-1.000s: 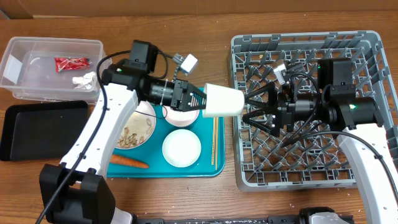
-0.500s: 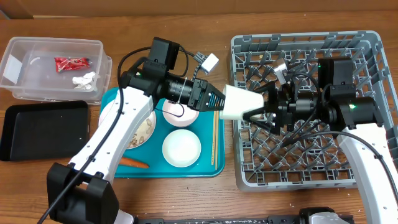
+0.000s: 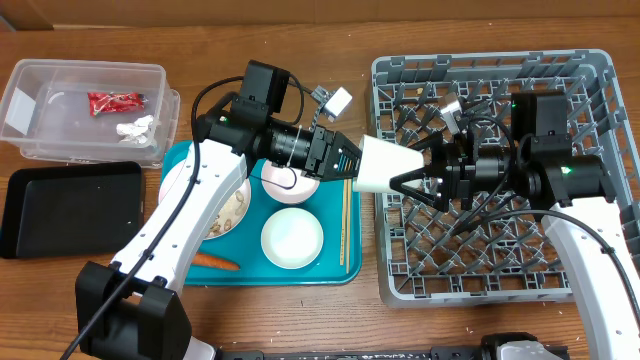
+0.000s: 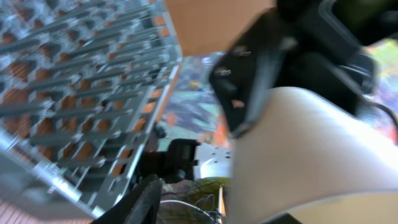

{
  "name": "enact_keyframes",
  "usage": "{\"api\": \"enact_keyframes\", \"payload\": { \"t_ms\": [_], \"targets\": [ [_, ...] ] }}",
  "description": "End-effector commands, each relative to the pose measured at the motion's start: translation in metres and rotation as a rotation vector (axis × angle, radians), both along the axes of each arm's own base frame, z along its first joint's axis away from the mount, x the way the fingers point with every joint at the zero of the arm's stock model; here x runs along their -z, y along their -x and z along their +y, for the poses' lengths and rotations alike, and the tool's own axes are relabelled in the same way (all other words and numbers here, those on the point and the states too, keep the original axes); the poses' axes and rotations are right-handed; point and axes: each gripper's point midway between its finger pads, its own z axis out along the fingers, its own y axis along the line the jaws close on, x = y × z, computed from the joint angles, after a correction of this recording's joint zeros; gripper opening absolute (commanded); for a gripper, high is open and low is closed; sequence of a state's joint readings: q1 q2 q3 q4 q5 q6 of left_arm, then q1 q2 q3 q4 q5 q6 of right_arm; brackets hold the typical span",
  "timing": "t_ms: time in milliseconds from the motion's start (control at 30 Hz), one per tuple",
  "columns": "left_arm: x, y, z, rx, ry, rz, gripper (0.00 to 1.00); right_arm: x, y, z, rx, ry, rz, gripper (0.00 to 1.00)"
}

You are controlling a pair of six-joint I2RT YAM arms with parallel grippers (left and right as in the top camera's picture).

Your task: Sort waste into correct bins and load items into the dishwasher

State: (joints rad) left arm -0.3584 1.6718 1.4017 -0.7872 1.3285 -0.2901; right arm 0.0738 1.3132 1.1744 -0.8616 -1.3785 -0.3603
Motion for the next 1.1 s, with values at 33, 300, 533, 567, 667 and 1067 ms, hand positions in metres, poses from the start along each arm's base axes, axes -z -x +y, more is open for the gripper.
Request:
{"api": "enact_keyframes", "payload": {
  "t_ms": [33,300,533,567,667,1067],
  "targets": [
    [0.041,-0.018,0.016,-0.120,-0.255,-0.035,0.36,0.004,-0.006,-0.001,0.036,0.054,-0.010,0.52],
    [0.071,-0.045,0.123,-0.406,-0.641,-0.060,0.36,0.069,-0.055,-0.055,0.491,0.452,0.227,0.47],
    [0.055,-0.036,0.225,-0.662,-0.836,-0.058,0.38,0.085,-0.057,-0.185,1.035,0.741,0.484,0.46],
    [0.054,-0.033,0.233,-0.679,-0.850,-0.054,0.39,0.086,-0.053,-0.203,1.095,0.771,0.512,0.46],
    [0.052,-0.026,0.251,-0.714,-0.883,-0.041,0.39,0.096,-0.034,-0.254,1.267,0.851,0.627,0.46],
    [0.054,-0.022,0.256,-0.715,-0.887,-0.020,0.39,0.125,0.036,-0.367,1.736,0.857,1.002,0.41]
  ]
}}
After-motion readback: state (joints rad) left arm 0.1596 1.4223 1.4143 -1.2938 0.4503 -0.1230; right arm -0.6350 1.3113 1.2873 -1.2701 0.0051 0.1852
